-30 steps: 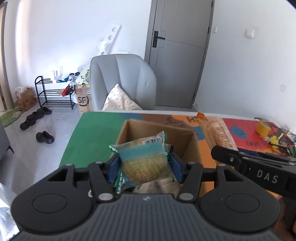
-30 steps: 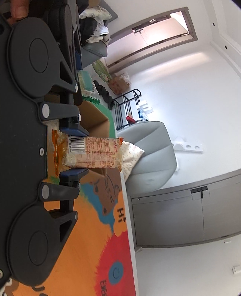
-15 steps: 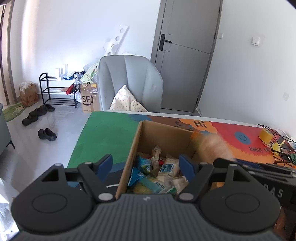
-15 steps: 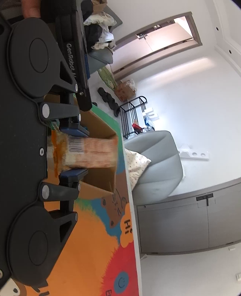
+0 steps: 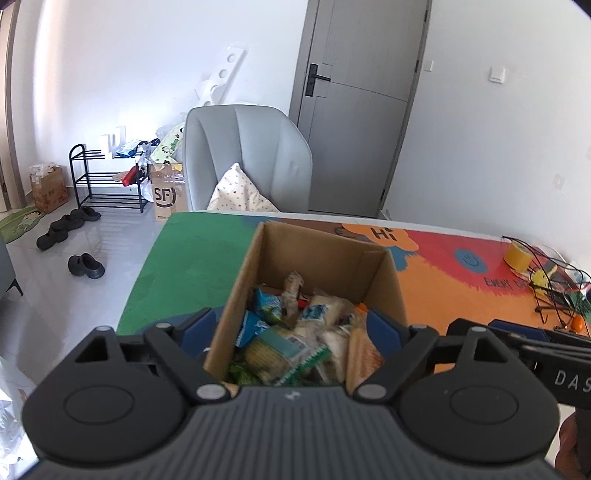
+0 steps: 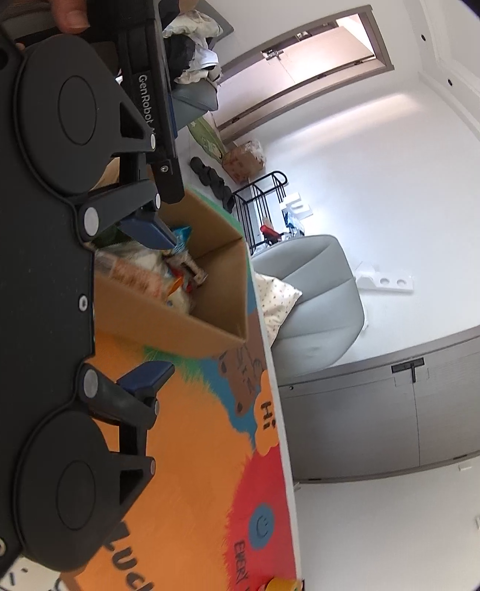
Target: Organize snacks
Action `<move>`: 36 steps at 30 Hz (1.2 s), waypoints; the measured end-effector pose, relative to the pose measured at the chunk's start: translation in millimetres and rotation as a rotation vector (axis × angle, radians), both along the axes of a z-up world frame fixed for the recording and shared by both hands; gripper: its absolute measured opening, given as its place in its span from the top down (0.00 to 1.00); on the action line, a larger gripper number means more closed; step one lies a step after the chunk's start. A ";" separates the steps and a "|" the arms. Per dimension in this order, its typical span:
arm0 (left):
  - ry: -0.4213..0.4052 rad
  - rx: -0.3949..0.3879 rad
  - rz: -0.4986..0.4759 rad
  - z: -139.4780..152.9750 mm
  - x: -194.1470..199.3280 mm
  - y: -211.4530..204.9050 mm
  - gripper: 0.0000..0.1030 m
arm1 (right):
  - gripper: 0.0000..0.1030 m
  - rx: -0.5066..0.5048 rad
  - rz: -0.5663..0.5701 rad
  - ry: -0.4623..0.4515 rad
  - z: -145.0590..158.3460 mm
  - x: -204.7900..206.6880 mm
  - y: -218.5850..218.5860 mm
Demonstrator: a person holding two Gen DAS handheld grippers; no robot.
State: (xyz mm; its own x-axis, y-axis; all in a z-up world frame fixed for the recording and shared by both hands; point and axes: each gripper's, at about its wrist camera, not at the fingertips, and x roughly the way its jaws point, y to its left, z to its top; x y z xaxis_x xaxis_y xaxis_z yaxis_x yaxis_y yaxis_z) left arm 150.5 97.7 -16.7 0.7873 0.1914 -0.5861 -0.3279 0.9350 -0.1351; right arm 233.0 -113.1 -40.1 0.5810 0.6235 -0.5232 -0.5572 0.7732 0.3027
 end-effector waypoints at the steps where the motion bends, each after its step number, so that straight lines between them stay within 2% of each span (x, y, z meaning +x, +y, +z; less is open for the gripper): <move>1: -0.001 -0.001 -0.003 -0.3 -1.1 -2.9 0.13 | 0.34 0.000 -0.007 0.000 -0.5 -1.6 -3.7; 6: -0.006 -0.004 -0.028 -0.4 -8.5 -17.9 0.11 | 0.31 0.012 -0.047 0.011 -4.4 -8.2 -26.8; 13: -0.018 0.002 -0.051 2.0 -19.3 -41.5 0.09 | 0.20 0.044 -0.099 0.015 -5.7 -19.1 -57.3; 15: -0.016 0.003 -0.052 3.7 -23.9 -47.6 0.09 | 0.16 0.054 -0.108 0.011 -5.2 -23.4 -64.2; 17: -0.013 -0.001 -0.063 5.2 -28.7 -53.4 0.09 | 0.05 0.068 -0.117 0.005 -4.5 -28.1 -70.9; 18: -0.016 -0.004 -0.068 5.8 -31.3 -55.7 0.09 | 0.04 0.077 -0.122 0.003 -4.2 -30.4 -74.0; 23: -0.034 0.008 -0.072 6.8 -46.5 -64.4 0.08 | 0.00 0.090 -0.132 -0.011 -2.9 -43.5 -85.8; 28: -0.052 -0.010 -0.084 10.3 -61.7 -65.8 0.02 | 0.00 0.105 -0.142 -0.018 0.0 -58.3 -94.6; 36: -0.085 -0.010 -0.109 26.6 -90.0 -74.2 0.00 | 0.00 0.124 -0.150 -0.062 19.3 -84.2 -108.2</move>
State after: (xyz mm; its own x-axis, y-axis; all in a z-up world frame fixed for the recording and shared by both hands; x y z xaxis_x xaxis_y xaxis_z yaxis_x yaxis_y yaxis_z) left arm 60.5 23.6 9.9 0.8497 0.0967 -0.5183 -0.2119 0.9628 -0.1677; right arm 148.8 -221.3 -20.8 0.7008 0.5852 -0.4080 -0.4593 0.8077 0.3696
